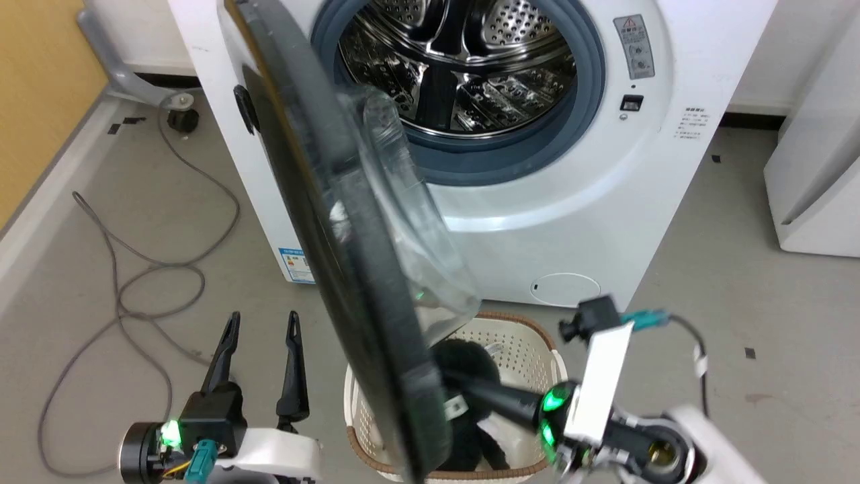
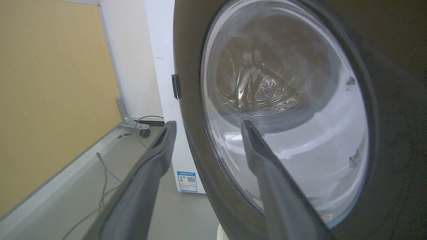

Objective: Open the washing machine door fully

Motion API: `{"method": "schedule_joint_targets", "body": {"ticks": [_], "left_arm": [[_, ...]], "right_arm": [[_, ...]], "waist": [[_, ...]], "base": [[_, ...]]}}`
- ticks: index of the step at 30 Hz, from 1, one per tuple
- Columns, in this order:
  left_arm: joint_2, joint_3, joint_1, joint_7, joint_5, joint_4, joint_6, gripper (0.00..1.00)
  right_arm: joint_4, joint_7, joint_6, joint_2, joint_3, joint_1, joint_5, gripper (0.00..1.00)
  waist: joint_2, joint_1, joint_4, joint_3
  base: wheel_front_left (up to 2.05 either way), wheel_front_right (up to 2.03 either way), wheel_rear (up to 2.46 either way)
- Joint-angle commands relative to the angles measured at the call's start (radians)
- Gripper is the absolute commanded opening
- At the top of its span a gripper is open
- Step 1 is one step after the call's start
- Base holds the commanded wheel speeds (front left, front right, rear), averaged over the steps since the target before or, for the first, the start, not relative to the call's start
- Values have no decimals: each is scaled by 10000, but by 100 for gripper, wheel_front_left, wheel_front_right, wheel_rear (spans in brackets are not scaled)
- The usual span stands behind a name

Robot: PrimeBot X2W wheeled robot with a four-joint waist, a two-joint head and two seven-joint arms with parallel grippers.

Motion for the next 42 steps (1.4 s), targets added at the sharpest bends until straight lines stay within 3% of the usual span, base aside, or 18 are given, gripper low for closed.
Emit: {"method": "schedule_joint_targets", "body": {"ticks": [1, 6, 11, 18, 24, 27, 34, 39, 42], "left_arm": [[10, 46, 118, -53, 83, 21, -23, 100], [10, 162, 245, -53, 123, 86, -91, 100], [10, 260, 403, -53, 113, 121, -126, 100], [10, 382, 563, -53, -1, 48, -150, 100], [10, 509, 631, -53, -4, -18, -204, 100], [10, 593, 666, -53, 6, -55, -223, 100], [10, 730, 690, -53, 56, -152, -252, 100], [10, 781, 722, -53, 71, -189, -254, 100], [10, 805, 744, -53, 70, -206, -259, 100]], "right_arm": [[-107, -12, 12, 91, 38, 235, -16, 0], [-759, -338, 12, 215, 90, 821, -265, 0], [-1625, -1764, 12, 257, -611, 1223, -924, 0], [-2554, -5318, 12, 44, -1644, 1389, -3179, 0], [-2715, -8630, 12, -693, -1601, 1349, -5818, 0], [-2589, -8983, 12, -934, -1922, 1354, -7553, 0], [-3604, -9006, 12, -36, -3991, 2026, -12205, 0], [-3821, -9008, 12, 320, -4768, 2759, -14496, 0], [-3752, -9008, 12, 639, -5116, 3234, -15036, 0]], "waist": [[0, 2, 9, -46], [0, 2, 8, -236], [0, 2, -38, -469], [0, 2, -154, -615], [0, 2, -247, -697], [0, 2, -314, -725], [0, 2, -427, -745], [0, 2, -481, -787], [0, 2, -522, -793]], "base": [[0, 0, 0], [0, 0, 0], [0, 0, 0], [0, 0, 0], [0, 0, 0], [0, 0, 0], [0, 0, 0], [0, 0, 0], [0, 0, 0]]}}
